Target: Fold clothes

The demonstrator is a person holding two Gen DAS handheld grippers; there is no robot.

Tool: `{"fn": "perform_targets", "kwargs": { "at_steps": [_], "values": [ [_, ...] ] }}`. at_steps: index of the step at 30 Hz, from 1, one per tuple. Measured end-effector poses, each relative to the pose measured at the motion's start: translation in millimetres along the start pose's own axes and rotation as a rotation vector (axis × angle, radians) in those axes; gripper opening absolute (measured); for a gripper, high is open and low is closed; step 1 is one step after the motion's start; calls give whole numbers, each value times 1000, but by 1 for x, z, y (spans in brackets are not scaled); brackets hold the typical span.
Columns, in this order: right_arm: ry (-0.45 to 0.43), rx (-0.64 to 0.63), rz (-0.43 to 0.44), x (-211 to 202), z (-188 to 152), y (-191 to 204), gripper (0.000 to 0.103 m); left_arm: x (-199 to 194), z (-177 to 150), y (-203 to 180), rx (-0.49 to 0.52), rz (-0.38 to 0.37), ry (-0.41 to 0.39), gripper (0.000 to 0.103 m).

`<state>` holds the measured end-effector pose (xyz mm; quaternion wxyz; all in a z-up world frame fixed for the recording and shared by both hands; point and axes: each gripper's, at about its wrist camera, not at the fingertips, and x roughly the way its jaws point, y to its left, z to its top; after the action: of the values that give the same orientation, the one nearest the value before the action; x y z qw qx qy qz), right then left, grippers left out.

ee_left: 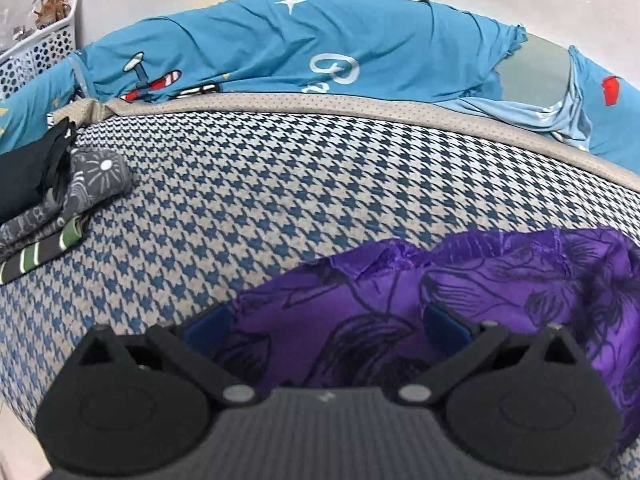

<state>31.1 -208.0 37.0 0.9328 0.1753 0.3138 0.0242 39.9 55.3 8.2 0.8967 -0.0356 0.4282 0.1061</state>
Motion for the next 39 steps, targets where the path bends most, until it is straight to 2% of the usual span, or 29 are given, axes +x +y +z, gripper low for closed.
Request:
{"fn": "perform_targets", "kwargs": {
  "at_steps": [6,15,18,39],
  "values": [
    [88,-49,11,12,-10,9,66,5,-5,-9,28,12,12,103],
    [220,-148,-57,18,-25,5,66,8,-13,-9,42,0,9,103],
    [260,-147,-67,19,-28,-1,66,6,-16,-7,53,-10,4,103],
    [311,-148,-34,5,-34,-20,69,-8,-33,8,122,-44,-4,103]
  ]
}}
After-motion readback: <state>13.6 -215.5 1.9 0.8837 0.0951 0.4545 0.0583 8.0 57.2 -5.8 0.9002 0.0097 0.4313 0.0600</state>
